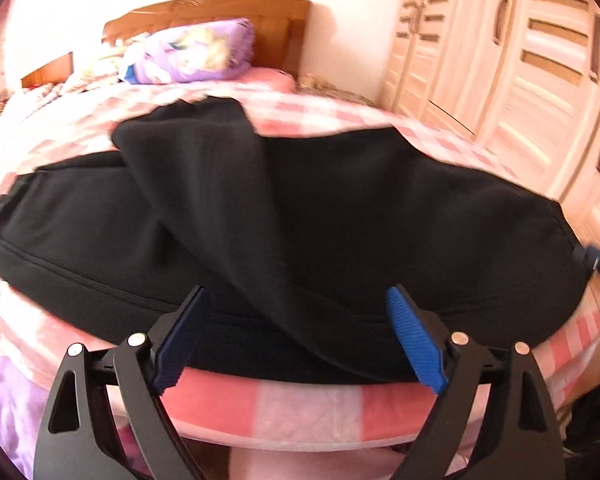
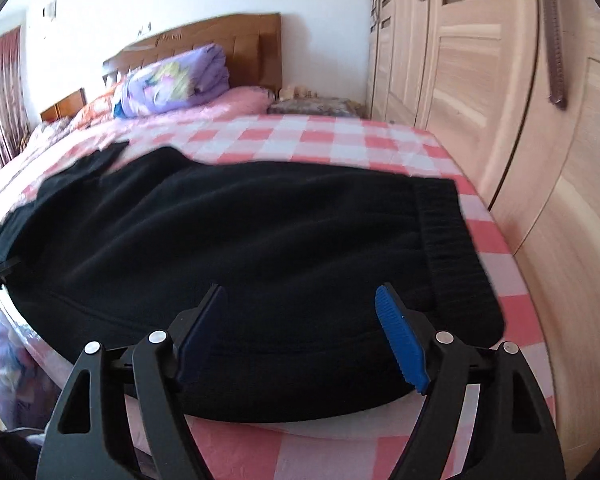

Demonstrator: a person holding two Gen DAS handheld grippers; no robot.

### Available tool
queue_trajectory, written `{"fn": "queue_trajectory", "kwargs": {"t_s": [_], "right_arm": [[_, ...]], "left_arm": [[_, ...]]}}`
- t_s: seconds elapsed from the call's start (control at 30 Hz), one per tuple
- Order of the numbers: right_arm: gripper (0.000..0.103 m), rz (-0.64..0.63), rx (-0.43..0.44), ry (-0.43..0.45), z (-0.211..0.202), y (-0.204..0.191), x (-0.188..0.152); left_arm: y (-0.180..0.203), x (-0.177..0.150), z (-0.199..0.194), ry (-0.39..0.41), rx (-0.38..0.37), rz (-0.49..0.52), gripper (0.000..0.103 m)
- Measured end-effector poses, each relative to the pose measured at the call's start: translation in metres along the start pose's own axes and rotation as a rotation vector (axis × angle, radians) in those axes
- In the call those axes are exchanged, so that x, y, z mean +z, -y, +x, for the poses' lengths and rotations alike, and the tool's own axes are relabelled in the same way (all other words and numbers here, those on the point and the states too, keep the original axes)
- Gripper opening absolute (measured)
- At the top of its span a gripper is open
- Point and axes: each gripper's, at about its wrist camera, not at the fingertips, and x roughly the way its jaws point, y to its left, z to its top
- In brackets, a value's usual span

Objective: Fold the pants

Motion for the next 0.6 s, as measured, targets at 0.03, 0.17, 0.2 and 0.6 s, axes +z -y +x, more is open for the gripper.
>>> {"fn": "queue_trajectory", "kwargs": {"t_s": [0.03, 0.17, 0.2, 0.6], "right_arm": [[0.075, -0.011, -0.006, -0.039, 0.012, -0.003, -0.004], [0.078, 0.012, 0.004, -0.012, 0.017, 0.001, -0.011], [0.078, 0.012, 0.009, -0.018, 0.017, 0.002, -0.010], [0.079, 0.014, 0.022, -0.016, 0.011, 0.003, -0.013]], "left_arm": [[-0.006, 0.004, -0.004, 0.015, 0.017, -0.012, 0.092], [-0.020, 0.044, -0.011, 0.051, 0.095, 0.000, 0.099], [-0.017, 0.061, -0.006, 0.043, 0.136, 0.035, 0.100], [-0.012, 0.188, 0.199, -0.466, 0.247, 0.211, 0.060]]}}
